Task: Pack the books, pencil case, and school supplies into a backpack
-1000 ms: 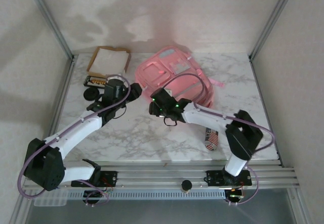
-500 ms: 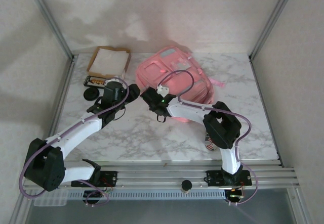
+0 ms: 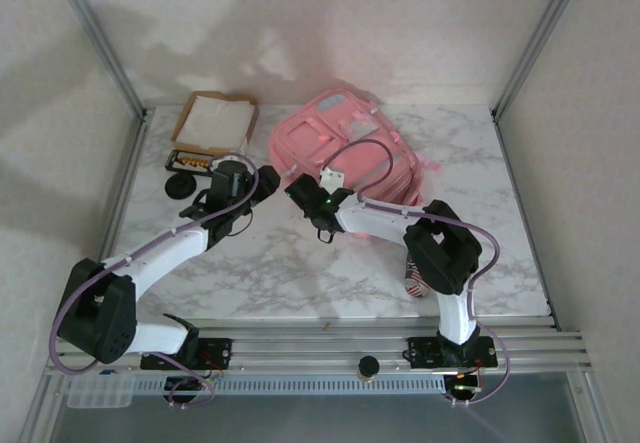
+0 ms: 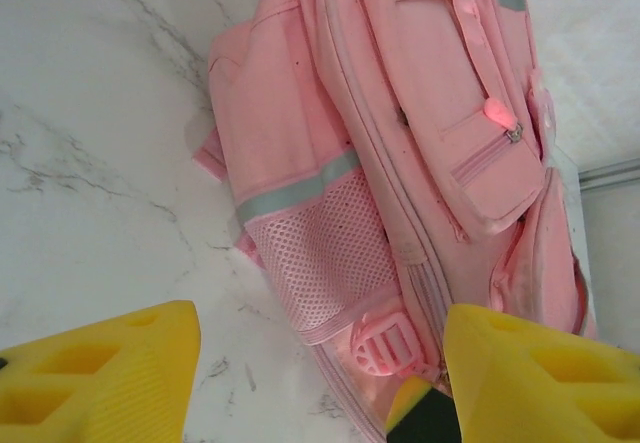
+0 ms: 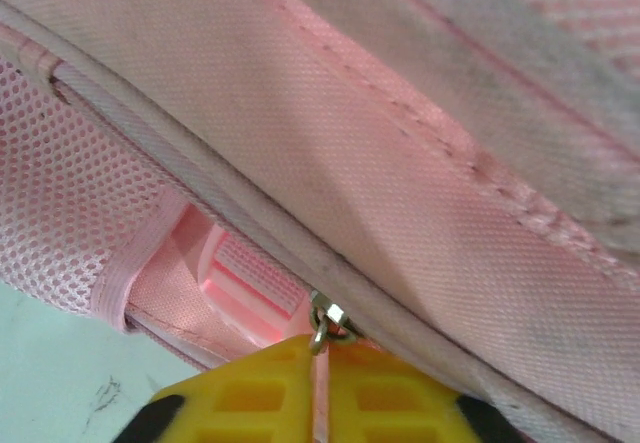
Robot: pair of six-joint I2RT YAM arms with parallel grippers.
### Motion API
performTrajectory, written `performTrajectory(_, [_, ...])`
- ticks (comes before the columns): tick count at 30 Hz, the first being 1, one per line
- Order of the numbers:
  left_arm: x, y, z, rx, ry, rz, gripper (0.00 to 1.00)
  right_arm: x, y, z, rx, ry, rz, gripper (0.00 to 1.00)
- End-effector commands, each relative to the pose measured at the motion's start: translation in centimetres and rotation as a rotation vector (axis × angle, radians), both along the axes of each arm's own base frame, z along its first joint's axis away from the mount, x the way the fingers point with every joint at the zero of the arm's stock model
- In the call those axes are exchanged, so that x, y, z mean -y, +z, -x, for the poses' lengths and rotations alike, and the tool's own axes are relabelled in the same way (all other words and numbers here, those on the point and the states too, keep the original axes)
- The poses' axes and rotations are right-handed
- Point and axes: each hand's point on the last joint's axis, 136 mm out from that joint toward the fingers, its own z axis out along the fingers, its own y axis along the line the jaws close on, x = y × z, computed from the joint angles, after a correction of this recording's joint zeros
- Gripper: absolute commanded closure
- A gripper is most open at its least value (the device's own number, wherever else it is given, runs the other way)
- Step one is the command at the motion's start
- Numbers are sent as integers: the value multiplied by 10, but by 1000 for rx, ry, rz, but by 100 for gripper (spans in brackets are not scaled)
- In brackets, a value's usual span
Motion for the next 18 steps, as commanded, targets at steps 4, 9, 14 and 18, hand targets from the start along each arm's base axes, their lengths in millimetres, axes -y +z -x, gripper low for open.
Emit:
performTrajectory(4, [22,13,-13,19,-16,106,33,7,25,-5,48,32,-55,95])
performTrajectory(9, [38,8,-23,-8,-27,134,27,0,40,4,43,125,-147,99])
performTrajectory(14, [60,12,-34,-12,-49,170,25,6,48,11,10,163,-174,100])
performTrajectory(18, [70,3,-41,-36,-30,188,27,9,53,14,-13,192,-196,100])
